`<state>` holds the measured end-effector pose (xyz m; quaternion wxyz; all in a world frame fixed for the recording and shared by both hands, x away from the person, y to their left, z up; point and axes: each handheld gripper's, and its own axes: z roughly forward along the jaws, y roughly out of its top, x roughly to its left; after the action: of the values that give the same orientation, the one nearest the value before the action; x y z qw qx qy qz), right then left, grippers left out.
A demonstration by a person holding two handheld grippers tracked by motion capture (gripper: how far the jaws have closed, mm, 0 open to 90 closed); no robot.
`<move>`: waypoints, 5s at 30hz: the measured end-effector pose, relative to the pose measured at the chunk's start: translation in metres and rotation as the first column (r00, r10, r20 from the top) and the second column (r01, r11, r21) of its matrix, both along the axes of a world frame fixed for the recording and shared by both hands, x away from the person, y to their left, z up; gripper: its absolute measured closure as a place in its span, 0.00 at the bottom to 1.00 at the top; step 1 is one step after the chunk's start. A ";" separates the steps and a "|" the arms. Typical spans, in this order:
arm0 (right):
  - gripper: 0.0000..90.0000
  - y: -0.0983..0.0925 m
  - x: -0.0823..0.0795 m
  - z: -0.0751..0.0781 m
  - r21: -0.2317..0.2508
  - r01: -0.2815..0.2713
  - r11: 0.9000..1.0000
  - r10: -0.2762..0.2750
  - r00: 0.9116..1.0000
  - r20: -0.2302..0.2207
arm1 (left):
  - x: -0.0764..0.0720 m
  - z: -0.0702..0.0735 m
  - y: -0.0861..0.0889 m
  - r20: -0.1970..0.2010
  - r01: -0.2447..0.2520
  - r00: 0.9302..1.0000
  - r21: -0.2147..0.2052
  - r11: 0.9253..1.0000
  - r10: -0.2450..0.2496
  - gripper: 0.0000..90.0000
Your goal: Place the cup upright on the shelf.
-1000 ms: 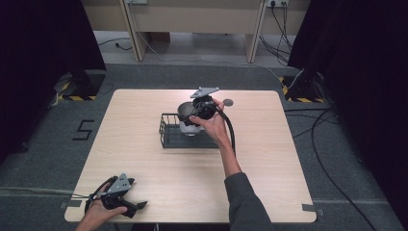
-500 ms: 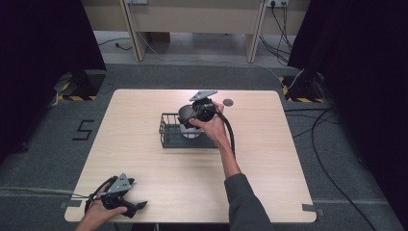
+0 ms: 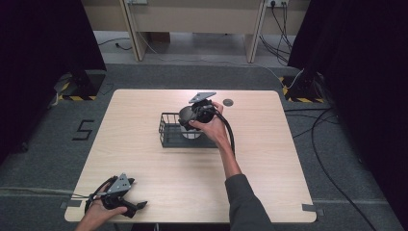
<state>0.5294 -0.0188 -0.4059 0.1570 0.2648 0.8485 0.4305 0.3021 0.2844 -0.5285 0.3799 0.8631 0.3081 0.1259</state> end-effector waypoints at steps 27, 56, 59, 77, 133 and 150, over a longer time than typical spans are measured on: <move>0.17 -0.007 -0.013 0.024 0.026 -0.016 1.000 0.014 0.996 0.090 | 0.000 0.000 0.000 0.001 0.000 1.000 0.001 1.000 0.000 0.00; 0.20 -0.053 -0.053 0.028 0.135 0.003 0.991 -0.016 0.995 0.101 | 0.000 0.000 0.000 0.001 -0.001 1.000 0.000 1.000 0.001 0.00; 0.20 -0.058 -0.059 0.024 0.109 0.016 0.994 -0.028 0.993 0.112 | 0.000 0.000 0.000 0.001 0.001 1.000 0.002 1.000 -0.001 0.00; 0.21 -0.087 -0.101 0.005 0.170 0.046 0.984 -0.067 0.991 0.115 | 0.000 0.000 0.000 0.002 0.001 1.000 0.003 1.000 -0.001 0.00; 0.22 -0.131 -0.182 -0.072 0.178 0.095 0.979 -0.096 0.995 -0.002 | 0.000 0.000 0.000 0.002 0.000 1.000 0.007 1.000 0.000 0.00; 0.18 -0.134 -0.192 -0.085 0.124 0.111 0.986 -0.107 0.993 -0.041 | 0.000 0.000 0.000 0.002 0.000 1.000 0.006 1.000 0.000 0.00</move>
<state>0.3373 -0.1532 -0.4911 0.1486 0.3275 0.8063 0.4695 0.3024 0.2847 -0.5285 0.3775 0.8642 0.3072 0.1278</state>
